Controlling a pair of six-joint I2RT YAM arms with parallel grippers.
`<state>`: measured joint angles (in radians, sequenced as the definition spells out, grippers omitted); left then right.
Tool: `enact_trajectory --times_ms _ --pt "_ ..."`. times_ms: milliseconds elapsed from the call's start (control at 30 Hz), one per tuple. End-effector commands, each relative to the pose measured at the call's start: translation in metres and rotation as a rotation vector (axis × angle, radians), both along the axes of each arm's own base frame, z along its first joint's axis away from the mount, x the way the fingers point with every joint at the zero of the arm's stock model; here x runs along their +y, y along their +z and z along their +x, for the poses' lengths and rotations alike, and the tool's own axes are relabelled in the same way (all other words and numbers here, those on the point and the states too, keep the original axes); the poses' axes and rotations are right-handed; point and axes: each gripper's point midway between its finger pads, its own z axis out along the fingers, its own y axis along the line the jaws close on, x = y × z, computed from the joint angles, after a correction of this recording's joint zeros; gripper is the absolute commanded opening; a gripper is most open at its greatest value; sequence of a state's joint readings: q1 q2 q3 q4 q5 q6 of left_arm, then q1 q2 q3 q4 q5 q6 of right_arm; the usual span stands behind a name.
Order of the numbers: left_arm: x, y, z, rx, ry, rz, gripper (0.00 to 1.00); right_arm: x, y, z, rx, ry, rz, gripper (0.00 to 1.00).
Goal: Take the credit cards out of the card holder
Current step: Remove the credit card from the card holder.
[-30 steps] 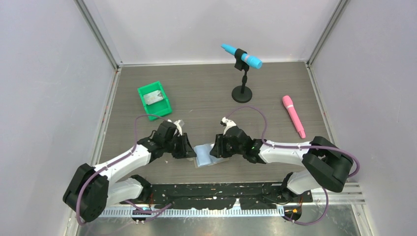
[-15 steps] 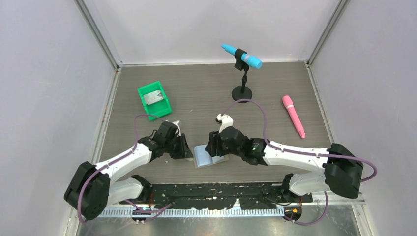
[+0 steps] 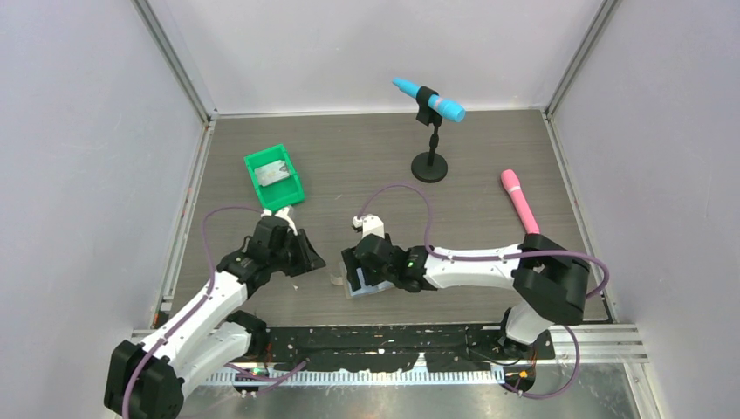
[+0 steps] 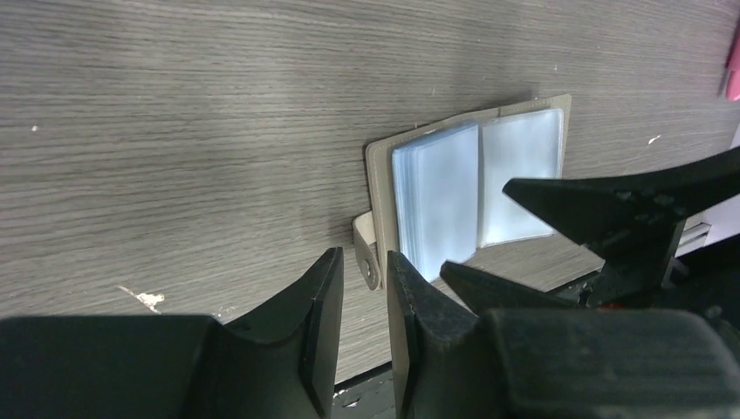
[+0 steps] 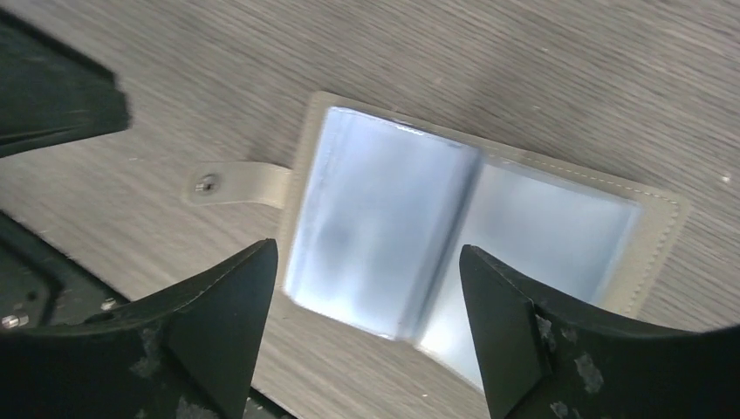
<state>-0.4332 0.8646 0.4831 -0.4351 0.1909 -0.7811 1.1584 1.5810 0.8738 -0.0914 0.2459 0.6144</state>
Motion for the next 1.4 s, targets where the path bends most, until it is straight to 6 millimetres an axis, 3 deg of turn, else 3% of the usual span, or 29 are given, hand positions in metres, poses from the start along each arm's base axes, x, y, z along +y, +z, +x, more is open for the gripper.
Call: enact_trajectory --times_ms 0,733,867,1100,1367 --pt "0.006 -0.004 -0.005 0.003 -0.001 0.021 0.27 -0.004 0.008 0.018 -0.074 -0.059 -0.056 0.85" --pt "0.003 -0.009 -0.007 0.017 -0.016 0.006 0.27 -0.002 -0.024 0.014 -0.064 -0.045 -0.192 0.87" --pt "0.001 -0.01 -0.006 0.021 -0.019 0.002 0.27 -0.006 -0.022 0.016 -0.074 -0.063 -0.196 0.81" --pt "-0.009 -0.012 -0.008 0.029 -0.067 -0.035 0.26 0.002 -0.006 0.011 -0.076 -0.049 -0.093 0.61" --pt "-0.03 -0.014 -0.008 0.052 -0.154 -0.114 0.26 0.011 0.006 0.008 -0.068 -0.037 0.001 0.51"
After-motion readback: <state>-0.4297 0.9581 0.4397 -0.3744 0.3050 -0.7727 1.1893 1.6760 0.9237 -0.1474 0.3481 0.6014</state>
